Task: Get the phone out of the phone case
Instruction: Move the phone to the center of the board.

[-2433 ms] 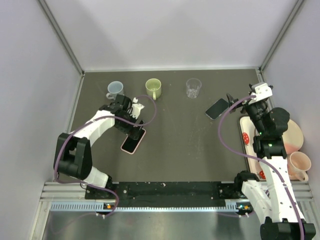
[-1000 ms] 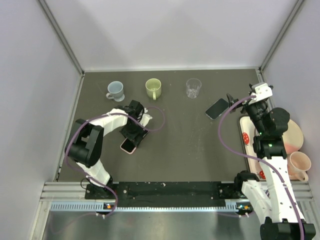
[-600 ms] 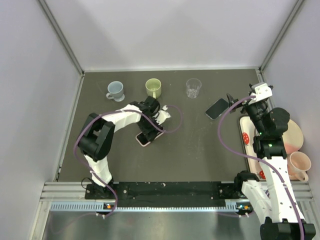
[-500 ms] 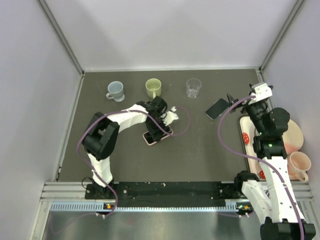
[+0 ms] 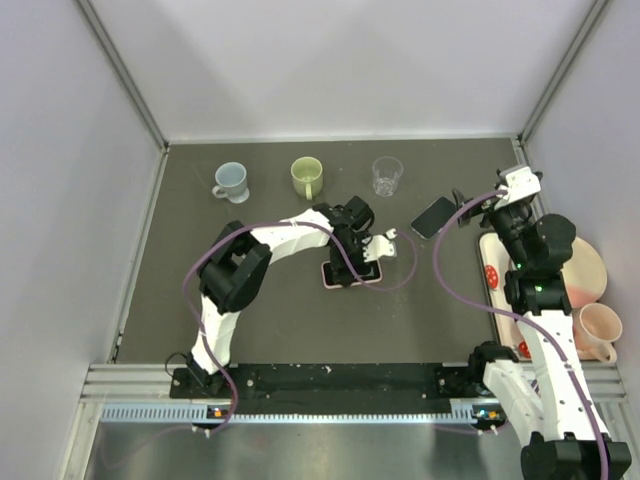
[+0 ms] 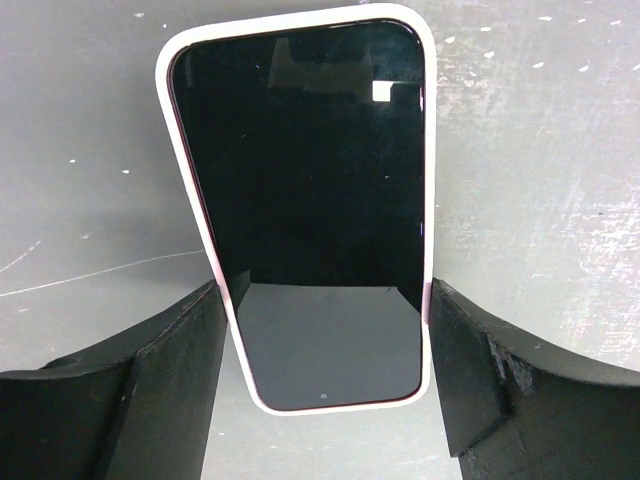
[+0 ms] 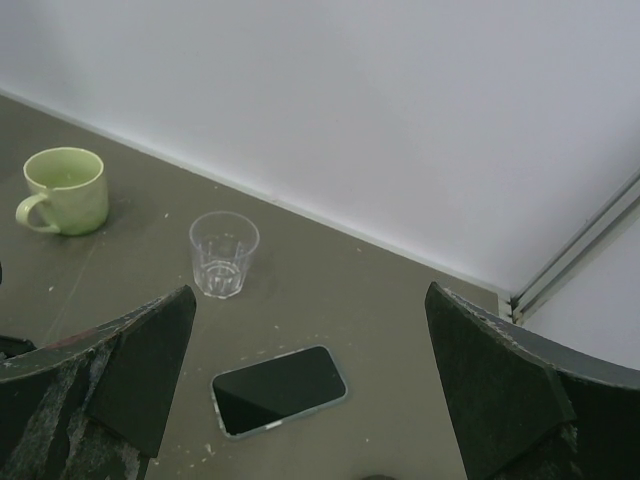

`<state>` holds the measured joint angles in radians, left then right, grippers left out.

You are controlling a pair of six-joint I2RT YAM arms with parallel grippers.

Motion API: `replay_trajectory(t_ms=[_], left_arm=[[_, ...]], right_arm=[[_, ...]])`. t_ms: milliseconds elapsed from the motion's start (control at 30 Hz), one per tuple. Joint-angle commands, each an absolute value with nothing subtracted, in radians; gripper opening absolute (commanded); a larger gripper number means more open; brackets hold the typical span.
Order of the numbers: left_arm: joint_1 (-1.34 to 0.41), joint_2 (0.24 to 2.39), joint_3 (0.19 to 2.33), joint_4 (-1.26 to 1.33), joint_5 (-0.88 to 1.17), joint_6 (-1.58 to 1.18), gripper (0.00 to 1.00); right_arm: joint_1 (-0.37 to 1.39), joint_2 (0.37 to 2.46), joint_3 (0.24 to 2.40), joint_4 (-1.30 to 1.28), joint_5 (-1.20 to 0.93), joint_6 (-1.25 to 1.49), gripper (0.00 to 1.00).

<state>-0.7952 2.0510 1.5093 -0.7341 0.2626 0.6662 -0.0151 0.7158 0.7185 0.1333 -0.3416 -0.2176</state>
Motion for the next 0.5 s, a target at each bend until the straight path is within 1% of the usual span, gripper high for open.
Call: replay_trajectory(t_ms=[0,33,133,167,233,267,300,333,400,467], left_arm=[[-0.807,2.103,1.568,-0.726,0.238,0.715,0.0],[-0.807,2.105,1.568,-0.721,0.221,0.713,0.0],[-0.807,2.086,1.551,-0.697,0.203,0.704,0.11],[-0.807,2.066,1.537,-0.69,0.199,0.698,0.27],[-0.807,2.042,1.52,-0.675,0.193,0.692,0.42],[-0.807,2.017,1.5,-0.658,0.186,0.687,0.47],[-0.804,2.004,1.491,-0.65,0.181,0.684,0.56],[-0.805,1.993,1.48,-0.64,0.17,0.681,0.61],[-0.802,1.964,1.447,-0.606,0.14,0.673,0.67],[-0.798,1.942,1.415,-0.577,0.12,0.664,0.7]], right_arm=[[-0.005,0.715,0.721,0.173,-0.341,-0.232,0.99],[-0.005,0.715,0.721,0.173,-0.341,-0.233,0.99],[-0.005,0.719,0.721,0.173,-0.344,-0.233,0.99],[-0.006,0.719,0.721,0.173,-0.348,-0.233,0.99],[-0.005,0.721,0.719,0.173,-0.354,-0.233,0.99],[-0.005,0.719,0.719,0.173,-0.359,-0.233,0.99],[-0.005,0.721,0.719,0.173,-0.36,-0.233,0.99],[-0.006,0.719,0.719,0.172,-0.362,-0.232,0.99],[-0.005,0.716,0.722,0.161,-0.377,-0.236,0.99],[-0.005,0.715,0.732,0.123,-0.406,-0.242,0.99]])
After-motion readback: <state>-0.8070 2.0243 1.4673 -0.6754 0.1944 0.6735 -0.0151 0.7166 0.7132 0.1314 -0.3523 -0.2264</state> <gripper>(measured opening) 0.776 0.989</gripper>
